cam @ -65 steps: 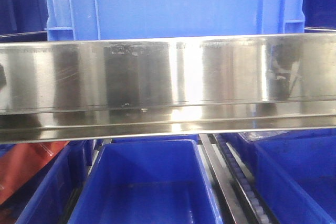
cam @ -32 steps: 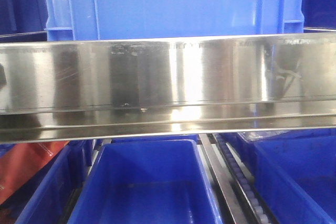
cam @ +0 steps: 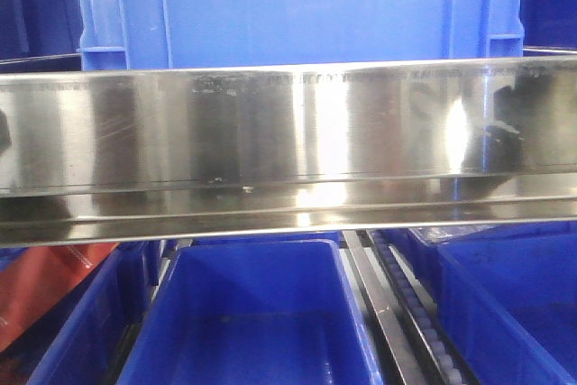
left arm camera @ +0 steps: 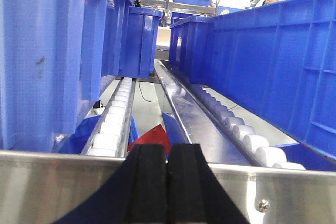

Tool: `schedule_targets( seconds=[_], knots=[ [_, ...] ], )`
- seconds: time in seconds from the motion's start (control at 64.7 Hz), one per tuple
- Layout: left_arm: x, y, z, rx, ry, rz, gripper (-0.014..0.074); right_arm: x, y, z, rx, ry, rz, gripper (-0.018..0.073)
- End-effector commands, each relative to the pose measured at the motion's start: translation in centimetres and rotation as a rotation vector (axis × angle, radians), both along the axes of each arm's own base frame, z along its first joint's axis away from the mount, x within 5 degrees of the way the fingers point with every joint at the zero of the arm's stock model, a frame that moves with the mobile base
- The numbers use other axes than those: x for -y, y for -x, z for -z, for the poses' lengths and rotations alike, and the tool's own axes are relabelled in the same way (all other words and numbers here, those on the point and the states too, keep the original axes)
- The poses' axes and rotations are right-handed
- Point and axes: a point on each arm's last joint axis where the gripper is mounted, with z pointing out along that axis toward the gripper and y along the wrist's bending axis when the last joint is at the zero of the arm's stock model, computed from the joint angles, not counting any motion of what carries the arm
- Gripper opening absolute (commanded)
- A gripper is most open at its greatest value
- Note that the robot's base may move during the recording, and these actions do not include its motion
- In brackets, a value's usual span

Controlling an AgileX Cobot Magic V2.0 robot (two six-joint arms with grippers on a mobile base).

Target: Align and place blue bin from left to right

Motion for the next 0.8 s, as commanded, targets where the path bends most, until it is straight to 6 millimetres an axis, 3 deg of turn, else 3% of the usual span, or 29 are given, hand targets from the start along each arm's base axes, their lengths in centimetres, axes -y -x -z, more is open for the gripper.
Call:
schedule_targets(
  seconds=[0.0,0.788],
  knots=[
    [-0.03,0.07,-0.23,0.024,0.003,-0.005,-0.0111,0.04,0.05,0.04,0.002,0.031,0.009,-0.0075],
    [-0.03,0.07,-0.23,0.024,0.003,-0.005,-0.0111,0.04,0.04,0.11,-0.007,0.035,0.008,-0.0075]
  ],
)
